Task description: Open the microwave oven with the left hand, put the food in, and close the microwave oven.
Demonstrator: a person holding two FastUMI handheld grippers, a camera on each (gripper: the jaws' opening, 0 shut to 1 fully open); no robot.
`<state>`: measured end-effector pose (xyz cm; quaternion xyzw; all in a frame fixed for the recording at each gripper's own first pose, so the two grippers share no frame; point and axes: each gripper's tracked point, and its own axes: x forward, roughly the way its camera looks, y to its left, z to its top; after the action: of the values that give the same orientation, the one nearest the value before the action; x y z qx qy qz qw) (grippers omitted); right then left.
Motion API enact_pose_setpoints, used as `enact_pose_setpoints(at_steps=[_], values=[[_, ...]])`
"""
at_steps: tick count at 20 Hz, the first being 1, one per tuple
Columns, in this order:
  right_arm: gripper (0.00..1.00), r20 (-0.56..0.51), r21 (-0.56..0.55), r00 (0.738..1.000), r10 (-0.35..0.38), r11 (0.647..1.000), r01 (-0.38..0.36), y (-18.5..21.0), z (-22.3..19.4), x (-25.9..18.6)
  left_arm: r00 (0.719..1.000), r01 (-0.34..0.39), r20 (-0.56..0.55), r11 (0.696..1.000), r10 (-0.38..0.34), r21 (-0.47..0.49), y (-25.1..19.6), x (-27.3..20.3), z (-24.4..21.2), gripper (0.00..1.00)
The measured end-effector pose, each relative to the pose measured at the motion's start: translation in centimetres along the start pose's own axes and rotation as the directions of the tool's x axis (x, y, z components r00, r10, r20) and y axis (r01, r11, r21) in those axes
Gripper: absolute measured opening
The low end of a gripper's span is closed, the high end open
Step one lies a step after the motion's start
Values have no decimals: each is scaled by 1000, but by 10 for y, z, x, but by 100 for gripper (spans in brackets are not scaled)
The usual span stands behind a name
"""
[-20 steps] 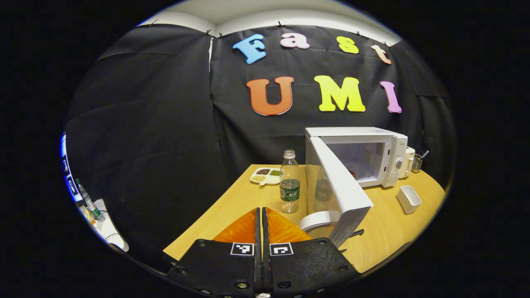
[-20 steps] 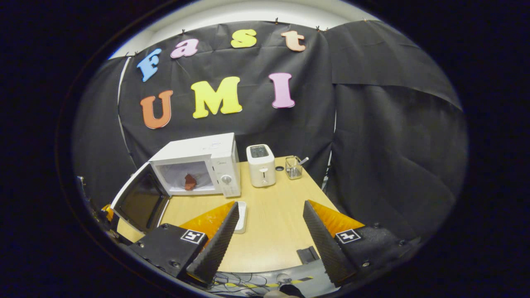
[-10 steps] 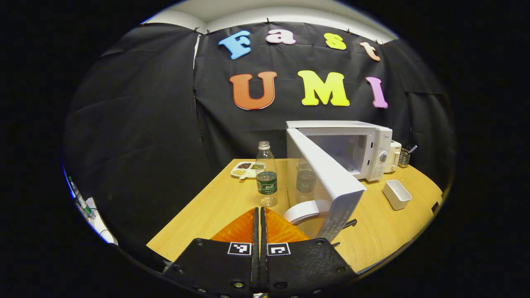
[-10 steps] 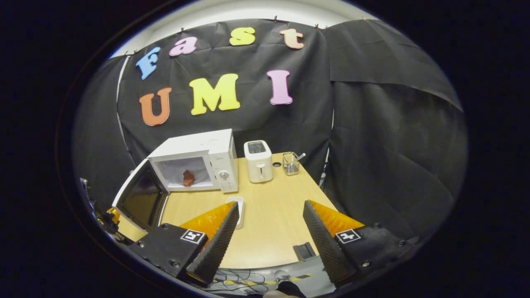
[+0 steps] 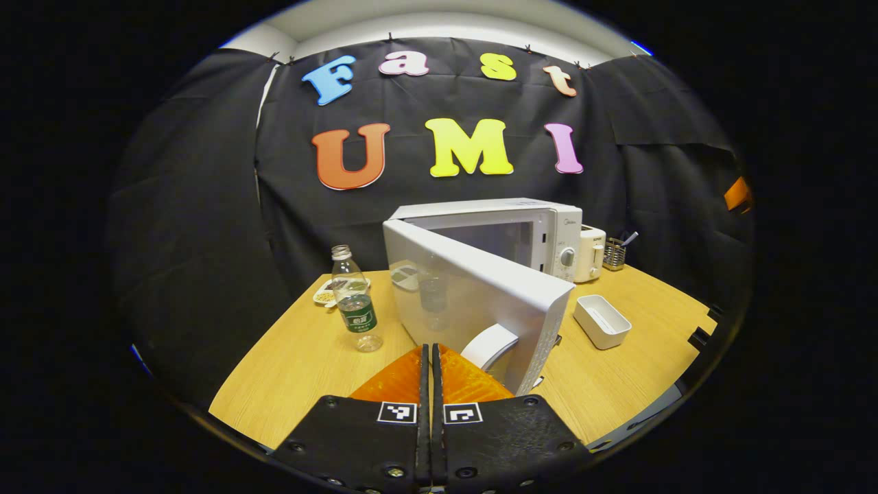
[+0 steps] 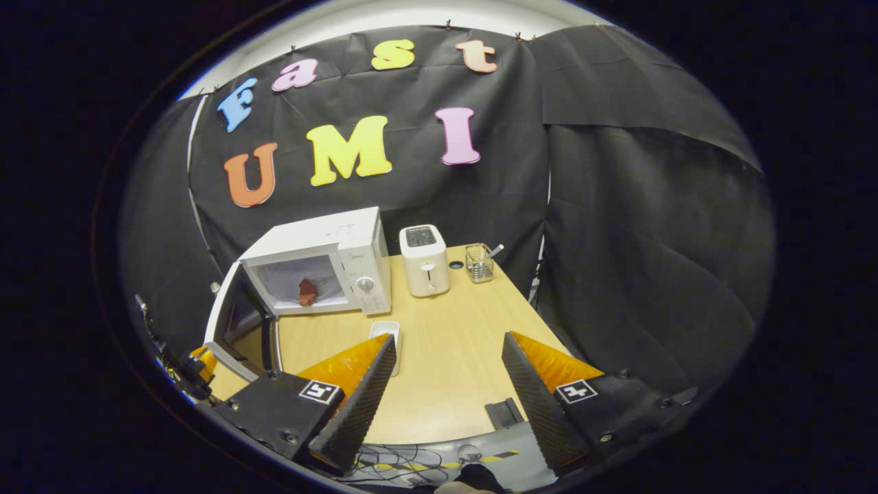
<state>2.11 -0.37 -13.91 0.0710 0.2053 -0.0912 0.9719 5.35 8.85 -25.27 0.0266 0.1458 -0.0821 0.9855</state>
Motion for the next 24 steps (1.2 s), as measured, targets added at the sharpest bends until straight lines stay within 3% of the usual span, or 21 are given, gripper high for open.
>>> enact_pose_setpoints(at_steps=[1, 2, 3, 4, 16, 17, 19, 20, 23, 24], values=[[91, -4, 7, 1000, -4, 1000, 4, -3, 0, 3, 1000, 19, -8, 1000, -19, 9, -9, 5, -1, 0], [99, -7, 12, 1000, -10, 1000, 10, -7, 0, 6, 999, 33, -14, 999, -33, 11, -16, 10, 0, 0], [91, -6, 16, 1000, -16, 1000, 16, -11, 0, 8, 999, 43, -15, 999, -42, 11, -23, 15, 1, 0], [99, -9, 20, 1000, -24, 1000, 25, -17, 1, 12, 998, 63, -18, 998, -63, 8, -31, 18, 3, 0], [99, -10, 73, 995, -97, 993, 97, -68, 19, 46, 984, 177, -32, 984, -175, 34, -98, 85, 30, 0], [91, -12, 76, 995, -102, 992, 102, -73, 19, 49, 983, 182, -35, 983, -181, 32, -104, 89, 31, 0], [91, -17, 79, 994, -106, 991, 107, -80, 21, 56, 982, 187, -40, 982, -185, 34, -113, 100, 34, 0], [99, -19, 80, 994, -109, 991, 110, -84, 22, 59, 982, 186, -46, 982, -184, 39, -118, 105, 35, 0], [99, -24, 80, 993, -118, 990, 120, -95, 25, 66, 979, 198, -52, 979, -195, 42, -131, 121, 40, 0], [91, -27, 74, 991, -129, 989, 131, -99, 26, 69, 978, 203, -54, 978, -200, 42, -135, 128, 42, 0]])
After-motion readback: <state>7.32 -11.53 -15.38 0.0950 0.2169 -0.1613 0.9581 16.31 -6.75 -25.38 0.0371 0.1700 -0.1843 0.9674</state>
